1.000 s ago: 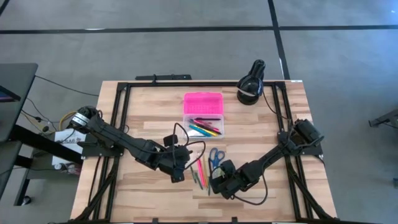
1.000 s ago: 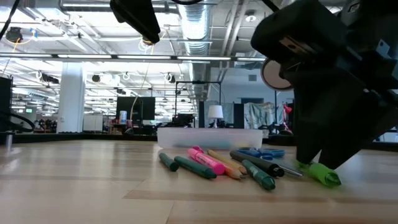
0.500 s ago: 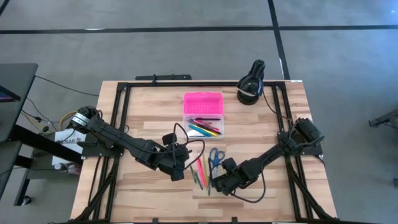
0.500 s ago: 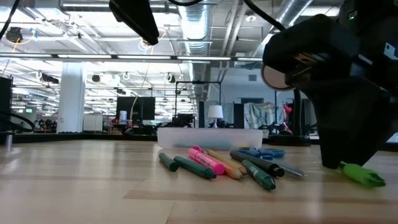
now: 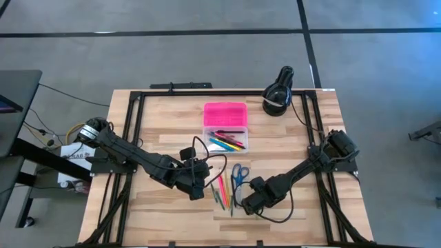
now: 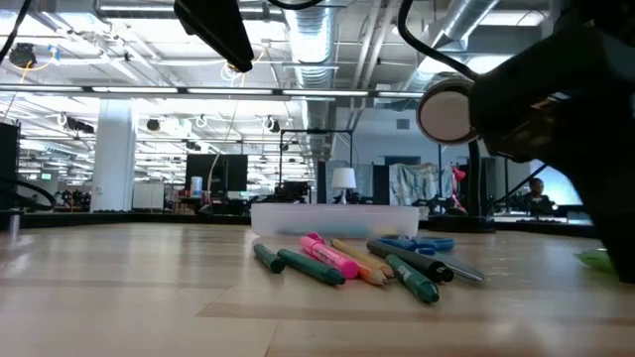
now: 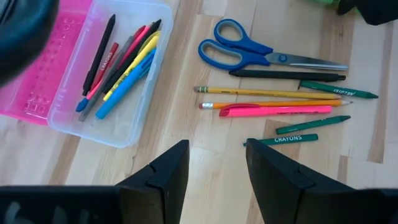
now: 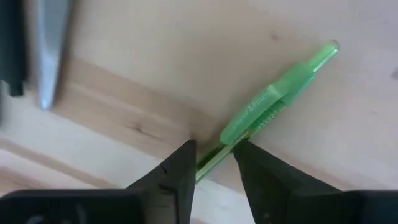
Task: Pick & place school supplies into a supply box
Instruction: Put the green pen into the pink supply box
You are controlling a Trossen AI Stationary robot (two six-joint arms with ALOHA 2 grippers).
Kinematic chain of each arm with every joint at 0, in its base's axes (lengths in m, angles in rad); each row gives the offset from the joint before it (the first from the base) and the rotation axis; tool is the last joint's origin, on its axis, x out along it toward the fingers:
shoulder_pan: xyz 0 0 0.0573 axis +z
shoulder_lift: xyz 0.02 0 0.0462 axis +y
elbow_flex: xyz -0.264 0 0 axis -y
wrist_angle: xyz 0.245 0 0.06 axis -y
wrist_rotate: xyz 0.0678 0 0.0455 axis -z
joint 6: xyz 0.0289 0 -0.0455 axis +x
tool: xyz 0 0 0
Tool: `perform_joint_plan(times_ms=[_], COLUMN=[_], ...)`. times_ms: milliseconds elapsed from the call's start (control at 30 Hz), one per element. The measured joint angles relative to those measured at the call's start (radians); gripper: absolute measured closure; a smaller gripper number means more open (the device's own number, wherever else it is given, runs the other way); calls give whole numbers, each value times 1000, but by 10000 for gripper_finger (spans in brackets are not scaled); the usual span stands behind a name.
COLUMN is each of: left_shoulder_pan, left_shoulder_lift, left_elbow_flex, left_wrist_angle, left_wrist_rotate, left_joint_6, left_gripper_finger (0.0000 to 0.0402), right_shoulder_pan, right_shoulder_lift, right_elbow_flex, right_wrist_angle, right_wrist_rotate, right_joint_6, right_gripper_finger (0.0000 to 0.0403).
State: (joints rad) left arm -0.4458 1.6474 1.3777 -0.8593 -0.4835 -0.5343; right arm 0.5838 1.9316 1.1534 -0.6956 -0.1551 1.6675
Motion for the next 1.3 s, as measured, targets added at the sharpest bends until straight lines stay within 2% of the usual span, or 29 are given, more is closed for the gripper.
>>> perform_joint_plan(times_ms=[500, 967, 1300], left_shoulder_pan=[0, 0, 0], left_shoulder_lift=[0, 0, 0], left_elbow_flex=[0, 0, 0], left_wrist_angle=[0, 0, 0], left_wrist_rotate=[-21, -22, -21], left_joint_6=[0, -1, -1], left_gripper_finger=[247, 247, 247], right_shoulder_pan=[-39, -41, -41], right_shoulder_lift=[8, 7, 5], right_elbow_flex=[62, 64, 66], right_wrist_angle=[-141, -143, -143], right_wrist_rotate=[-4, -1, 4], right_joint_6=[-154, -215, -248], right_gripper_finger=[365, 364, 391])
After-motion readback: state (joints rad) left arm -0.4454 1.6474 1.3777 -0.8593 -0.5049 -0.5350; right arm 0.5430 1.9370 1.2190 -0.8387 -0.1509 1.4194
